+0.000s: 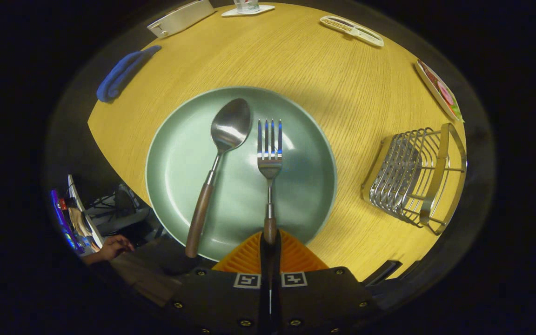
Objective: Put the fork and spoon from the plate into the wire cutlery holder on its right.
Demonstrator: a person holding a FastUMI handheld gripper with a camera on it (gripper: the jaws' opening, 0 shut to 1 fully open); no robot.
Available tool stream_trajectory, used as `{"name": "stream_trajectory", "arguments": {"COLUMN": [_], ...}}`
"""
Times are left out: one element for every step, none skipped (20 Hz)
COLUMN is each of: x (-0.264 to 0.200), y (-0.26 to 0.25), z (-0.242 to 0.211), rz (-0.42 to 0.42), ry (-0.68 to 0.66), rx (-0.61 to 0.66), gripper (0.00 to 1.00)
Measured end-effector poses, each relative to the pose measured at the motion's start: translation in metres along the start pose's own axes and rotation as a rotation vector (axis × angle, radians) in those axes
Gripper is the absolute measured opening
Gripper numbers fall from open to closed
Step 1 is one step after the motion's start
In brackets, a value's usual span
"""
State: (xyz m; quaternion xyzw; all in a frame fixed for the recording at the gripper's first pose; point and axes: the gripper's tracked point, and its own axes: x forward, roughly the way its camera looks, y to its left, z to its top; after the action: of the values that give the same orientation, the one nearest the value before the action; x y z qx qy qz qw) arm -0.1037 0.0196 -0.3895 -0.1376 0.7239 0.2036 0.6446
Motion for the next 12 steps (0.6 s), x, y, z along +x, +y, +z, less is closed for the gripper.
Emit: {"name": "stream_trajectory", "arguments": {"x": [-0.003, -0.005, -0.010, -0.014, -0.020, -0.027, -0.034, -0.040, -0.047, -0.055, -0.062, -0.070], "y": [-0.002, -0.004, -0.006, -0.007, -0.011, -0.016, -0.019, -0.018, -0.018, -0.020, -0.023, -0.025], "z": [0.004, 0.002, 0.002, 0.000, 0.000, -0.001, -0.003, -0.007, -0.009, -0.009, -0.009, -0.011], "rz": [0.009, 0.010, 0.018, 0.022, 0.006, -0.018, -0.026, -0.019, -0.010, -0.011, -0.020, -0.025], "ry": [-0.009, -0.007, 0.002, 0.005, 0.005, 0.002, 0.016, 0.022, 0.034, 0.034, 0.036, 0.050], "rx": [0.001, 0.010, 0.004, -0.012, -0.043, -0.075, -0.106, -0.122, -0.138, -0.151, -0.166, -0.182], "gripper": [0.02, 0.02, 0.02, 0.02, 0.02, 0.02, 0.02, 0.02, 0.02, 0.02, 0.02, 0.02]}}
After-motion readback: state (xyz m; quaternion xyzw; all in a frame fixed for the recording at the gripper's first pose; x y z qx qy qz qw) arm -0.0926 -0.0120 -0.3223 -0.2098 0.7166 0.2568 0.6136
